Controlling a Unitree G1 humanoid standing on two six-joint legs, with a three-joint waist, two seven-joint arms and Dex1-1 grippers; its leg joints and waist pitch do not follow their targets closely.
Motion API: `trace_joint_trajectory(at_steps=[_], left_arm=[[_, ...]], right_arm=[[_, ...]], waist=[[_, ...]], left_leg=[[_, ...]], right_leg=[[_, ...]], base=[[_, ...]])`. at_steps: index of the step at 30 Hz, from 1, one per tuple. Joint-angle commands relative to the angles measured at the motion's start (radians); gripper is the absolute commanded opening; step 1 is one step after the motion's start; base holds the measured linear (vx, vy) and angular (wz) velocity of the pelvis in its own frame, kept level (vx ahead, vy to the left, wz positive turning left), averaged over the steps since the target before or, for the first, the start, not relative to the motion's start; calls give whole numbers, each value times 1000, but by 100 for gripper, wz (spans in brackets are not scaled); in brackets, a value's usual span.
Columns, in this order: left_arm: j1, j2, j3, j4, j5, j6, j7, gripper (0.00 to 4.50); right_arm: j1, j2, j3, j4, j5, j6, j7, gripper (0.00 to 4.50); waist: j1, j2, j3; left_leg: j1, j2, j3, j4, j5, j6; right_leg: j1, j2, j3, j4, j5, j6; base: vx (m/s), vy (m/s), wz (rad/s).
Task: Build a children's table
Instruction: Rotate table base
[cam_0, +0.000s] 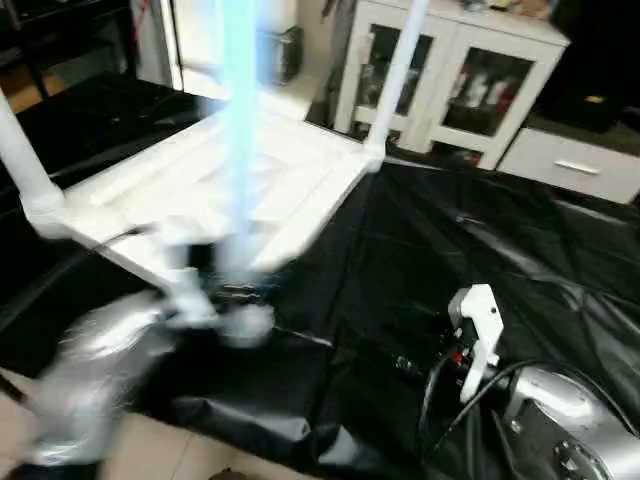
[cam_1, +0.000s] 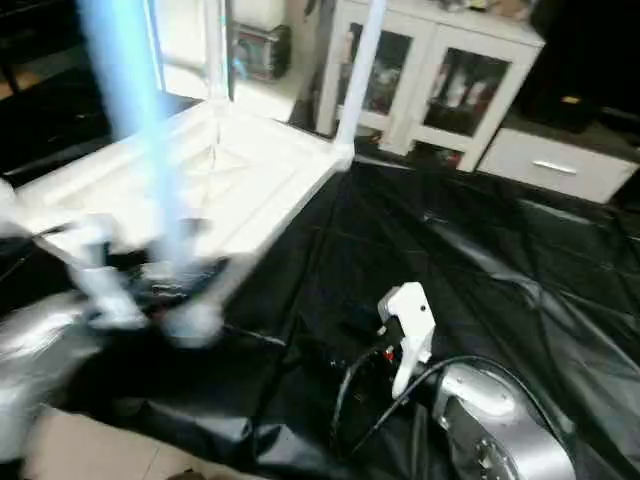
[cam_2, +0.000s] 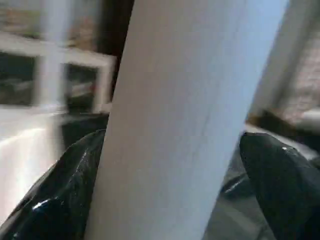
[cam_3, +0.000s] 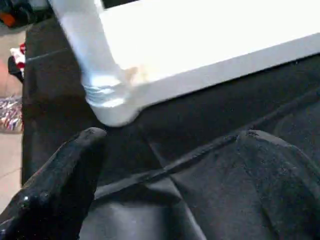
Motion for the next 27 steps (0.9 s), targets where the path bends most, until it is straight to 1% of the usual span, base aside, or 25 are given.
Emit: trace_joint_trajectory(at_steps=[1, 2, 3, 4, 5, 6, 7, 9, 10, 11, 12, 13, 14, 15, 16, 17, 18, 19, 20, 22, 23, 24, 25, 26, 27], left_arm=[[-78, -58, -89, 45, 44, -7, -13, 441], [-148, -113, -150, 114, 98, -32, -19, 441], [-148, -113, -150, 114, 98, -32, -19, 441], [-165, -126, -166, 133, 112, -39, -21, 441], [-198, -159, -185, 170, 122, -47, -18, 441], [-228, -192, -203, 210, 129, -57, -22, 441], [-252, -216, -220, 243, 137, -65, -27, 441], [-281, -249, -251, 295, 163, -89, -33, 441], [-284, -258, -259, 304, 164, -89, -38, 441], [-286, -274, -280, 319, 169, -91, -52, 441], [-286, -278, -288, 325, 175, -95, -58, 441], [-284, -278, -296, 326, 182, -98, -59, 441], [-281, -281, -296, 331, 191, -107, -55, 441], [-280, -282, -296, 333, 196, -112, -53, 441], [-278, -284, -294, 334, 197, -114, -51, 441], [-272, -277, -273, 339, 198, -116, -38, 441], [-272, -277, -273, 339, 198, -116, -38, 441], [-270, -271, -257, 343, 194, -112, -33, 441], [-266, -261, -240, 346, 194, -111, -23, 441], [-248, -236, -215, 336, 189, -111, -29, 441], [-226, -206, -210, 314, 204, -128, -37, 441], [-226, -206, -210, 314, 204, -128, -37, 441], [-207, -187, -206, 288, 194, -113, -46, 441], [-176, -155, -191, 259, 186, -93, -55, 441], [-171, -150, -188, 256, 186, -92, -55, 441]], right_arm=[[10, -12, -10, -9, -7, -6, 13, 450], [14, -13, -7, -14, -6, -5, 16, 450], [14, -13, -7, -14, -6, -5, 16, 450], [15, -13, -6, -15, -5, -4, 16, 450], [18, -14, -7, -19, -3, -3, 16, 450], [21, -16, -8, -23, -2, -2, 16, 450], [23, -18, -8, -26, 0, -2, 15, 450], [29, -23, -9, -31, 2, -4, 13, 450], [32, -25, -10, -32, 1, -4, 12, 450], [40, -28, -12, -37, 1, -5, 11, 450], [42, -28, -14, -39, 1, -5, 11, 450], [45, -28, -16, -41, 1, -5, 11, 450], [47, -27, -17, -44, 1, -4, 10, 450], [48, -27, -18, -45, 1, -3, 9, 450], [49, -27, -19, -46, 2, -3, 8, 450], [50, -27, -17, -46, 1, -3, 6, 450], [50, -27, -17, -46, 1, -3, 6, 450], [51, -27, -15, -47, 1, -4, 6, 450], [51, -27, -15, -47, 2, -3, 7, 450], [50, -28, -13, -47, 4, -1, 10, 450], [48, -29, -11, -45, 3, -1, 12, 450], [48, -29, -11, -45, 3, -1, 12, 450], [43, -29, -12, -42, 4, -1, 13, 450], [32, -27, -15, -33, 3, -4, 12, 450], [30, -26, -15, -31, 2, -5, 11, 450]], waist=[[-8, 15, -60], [-6, 8, -66], [-6, 9, -68], [-9, 7, -74], [-12, 7, -73], [-15, 8, -73], [-20, 10, -70], [-20, 11, -67], [-19, 17, -66], [-19, 16, -63], [-19, 15, -64], [-19, 16, -62], [-18, 15, -60], [-17, 15, -58], [-15, 16, -57], [-13, 17, -56], [-13, 16, -56], [-13, 17, -54], [-13, 14, -51], [-14, 15, -51], [-16, 15, -53], [-16, 15, -53], [-17, 9, -55], [-20, 14, -56], [-21, 15, -57]], left_leg=[[6, 66, -21, -84, -87, -46], [-9, 60, -19, -74, 11, -19], [-6, 57, -16, -68, 41, -6], [-11, 54, -19, -61, 96, 21], [-16, 53, -18, -62, 102, 29], [-17, 54, -19, -59, 89, 42], [-14, 57, -15, -60, 52, 52], [-12, 65, -18, -65, 2, 57], [-11, 69, -19, -66, -17, 53], [-9, 71, -19, -67, -33, 50], [-9, 72, -19, -68, -38, 49], [-7, 73, -19, -69, -56, 46], [-7, 75, -19, -72, -76, 43], [-8, 74, -18, -73, -87, 42], [-6, 75, -18, -74, -111, 34], [-6, 76, -19, -77, -129, 26], [-6, 76, -19, -77, -138, 22], [-6, 75, -20, -80, -160, 14], [-5, 75, -21, -83, -185, 7], [-5, 74, -22, -85, -201, 1], [-8, 74, -23, -85, -194, 0], [-8, 74, -23, -85, -194, 0], [-11, 74, -25, -85, -166, 6], [-9, 74, -23, -83, -154, 8], [-9, 75, -24, -83, -147, 9]], right_leg=[[15, -69, 50, -42, 43, -174], [24, -67, 51, -33, 157, -176], [21, -65, 51, -30, 196, -179], [28, -66, 51, -21, 270, -191], [30, -66, 51, -21, 283, -198], [32, -69, 51, -21, 280, -205], [27, -68, 51, -29, 235, -214], [27, -71, 50, -34, 164, -225], [26, -73, 50, -34, 132, -231], [25, -73, 49, -38, 106, -233], [25, -73, 50, -38, 100, -234], [23, -72, 50, -40, 80, -236], [23, -73, 50, -43, 53, -235], [22, -73, 50, -46, 35, -232], [21, -75, 51, -49, -1, -226], [21, -76, 51, -51, -35, -219], [20, -76, 52, -52, -50, -216], [19, -75, 51, -56, -88, -206], [18, -76, 51, -60, -133, -195], [17, -76, 52, -64, -173, -178], [18, -76, 52, -63, -176, -169], [18, -76, 52, -63, -176, -169], [18, -76, 51, -57, -146, -164], [16, -75, 51, -56, -133, -166], [15, -75, 50, -54, -120, -170]], base=[[51, -2, -3], [51, -2, -3], [0, 0, 0], [0, 0, 0], [0, 0, 0], [0, 0, 0], [0, 0, 0], [0, 0, 0], [0, 0, 0], [0, 0, 0], [0, 0, 0], [0, 0, 0], [0, 0, 0], [0, 0, 0], [0, 0, 0], [0, 0, 0], [0, 0, 0], [0, 0, 0], [0, 0, 0], [0, 0, 0], [0, 0, 0], [0, 0, 0], [0, 0, 0], [0, 0, 0], [0, 0, 0]])
